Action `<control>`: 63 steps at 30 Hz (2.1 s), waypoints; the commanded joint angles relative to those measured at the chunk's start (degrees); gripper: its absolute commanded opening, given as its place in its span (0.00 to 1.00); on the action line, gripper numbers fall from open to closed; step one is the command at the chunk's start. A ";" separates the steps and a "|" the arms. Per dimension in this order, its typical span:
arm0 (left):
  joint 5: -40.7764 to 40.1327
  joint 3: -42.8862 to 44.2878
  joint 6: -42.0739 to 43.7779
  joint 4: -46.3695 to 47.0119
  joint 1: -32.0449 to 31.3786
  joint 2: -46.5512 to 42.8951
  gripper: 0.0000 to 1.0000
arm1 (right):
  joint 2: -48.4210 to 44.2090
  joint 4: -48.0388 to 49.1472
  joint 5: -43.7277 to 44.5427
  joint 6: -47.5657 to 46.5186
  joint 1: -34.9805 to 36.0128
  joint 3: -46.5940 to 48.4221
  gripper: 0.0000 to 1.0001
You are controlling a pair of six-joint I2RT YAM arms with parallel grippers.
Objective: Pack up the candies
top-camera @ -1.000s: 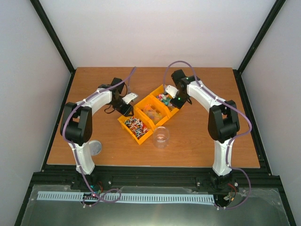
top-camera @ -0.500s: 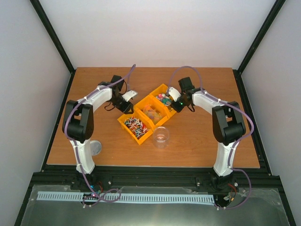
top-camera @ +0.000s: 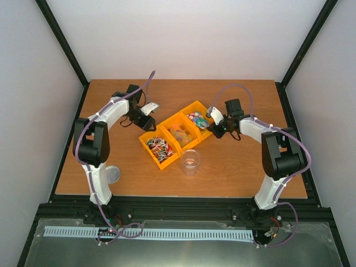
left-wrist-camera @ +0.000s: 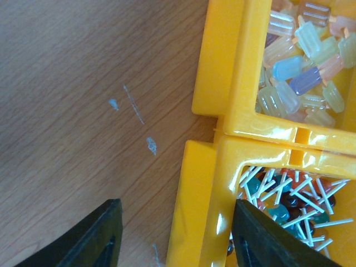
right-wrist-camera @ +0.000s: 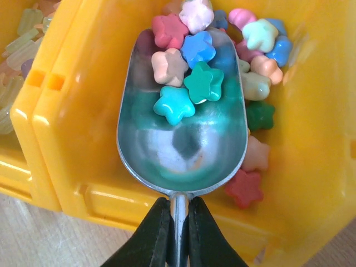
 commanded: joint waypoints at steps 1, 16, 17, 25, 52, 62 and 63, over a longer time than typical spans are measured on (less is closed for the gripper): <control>0.13 3.57 0.89 -2.22 0.67 -0.09 0.59 | -3.69 3.37 -3.29 -0.45 -2.60 -1.97 0.03; 1.29 4.52 -0.65 -3.19 0.76 -1.50 0.70 | -9.90 4.10 -9.24 -5.03 -7.98 -7.78 0.03; 1.56 4.64 -0.83 -3.24 0.76 -1.68 0.71 | -10.36 4.31 -10.14 -5.23 -8.44 -8.11 0.03; 5.10 4.82 -2.20 -2.88 0.97 -3.87 0.85 | -14.87 8.56 -17.05 -5.47 -10.97 -11.84 0.03; 5.61 -9.97 -8.90 13.78 3.75 -27.18 1.00 | -33.44 -40.52 -25.20 -38.31 -11.26 -1.88 0.03; 7.70 -10.07 -6.74 10.92 3.75 -26.63 1.00 | -34.66 -48.16 -17.38 -43.45 -6.33 -2.51 0.03; 7.72 -10.32 -6.88 10.91 3.75 -26.58 1.00 | -34.73 -48.12 -16.09 -42.94 -5.50 -2.59 0.03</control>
